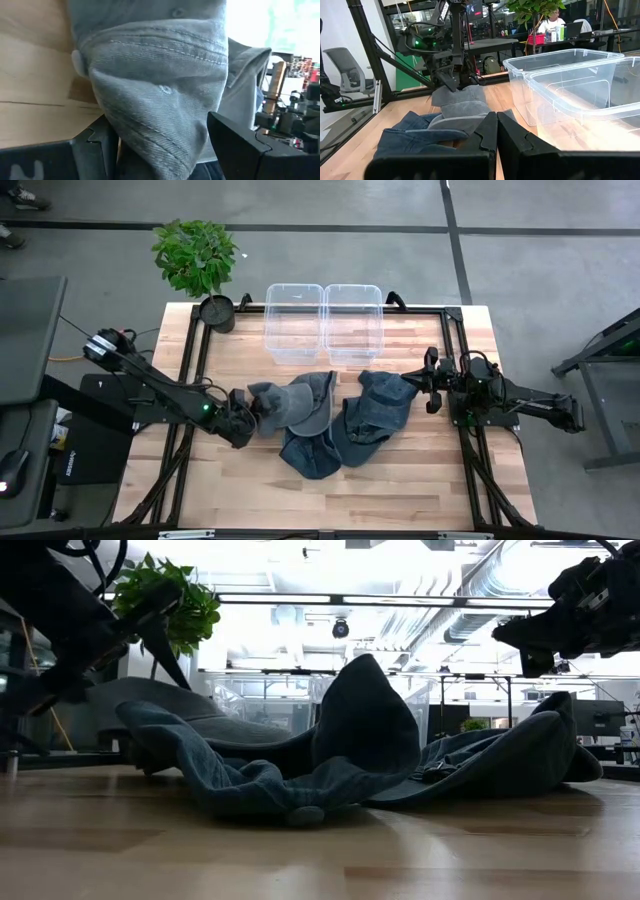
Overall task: Pick & Place hat
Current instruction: Put the left gray cap into the right transparent bin
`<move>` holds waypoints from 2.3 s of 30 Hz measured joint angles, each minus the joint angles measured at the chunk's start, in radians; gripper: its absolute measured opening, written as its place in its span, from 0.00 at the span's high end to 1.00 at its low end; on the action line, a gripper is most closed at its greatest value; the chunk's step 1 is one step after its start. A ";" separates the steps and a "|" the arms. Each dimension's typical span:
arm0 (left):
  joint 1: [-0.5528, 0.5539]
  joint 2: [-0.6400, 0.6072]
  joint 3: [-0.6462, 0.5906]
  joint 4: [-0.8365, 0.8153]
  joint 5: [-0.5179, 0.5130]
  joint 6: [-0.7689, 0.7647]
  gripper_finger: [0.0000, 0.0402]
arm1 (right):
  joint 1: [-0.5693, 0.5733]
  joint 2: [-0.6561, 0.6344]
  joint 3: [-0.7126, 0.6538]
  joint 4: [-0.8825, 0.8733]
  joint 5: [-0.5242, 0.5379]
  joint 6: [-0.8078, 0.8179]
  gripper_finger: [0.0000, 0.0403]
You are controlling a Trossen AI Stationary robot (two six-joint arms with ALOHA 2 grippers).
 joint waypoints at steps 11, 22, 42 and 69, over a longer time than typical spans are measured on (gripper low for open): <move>0.000 0.009 0.000 0.071 -0.091 0.027 0.42 | 0.000 0.000 0.000 0.000 0.000 0.000 1.00; 0.000 0.009 0.000 0.131 -0.089 0.073 0.45 | 0.000 0.000 0.000 0.000 0.000 0.000 1.00; 0.146 0.034 0.000 0.195 0.114 0.271 0.48 | 0.000 0.000 0.000 0.000 0.000 0.000 1.00; 0.242 0.046 0.000 0.231 0.330 0.385 0.70 | 0.000 0.000 0.000 0.000 0.000 0.000 1.00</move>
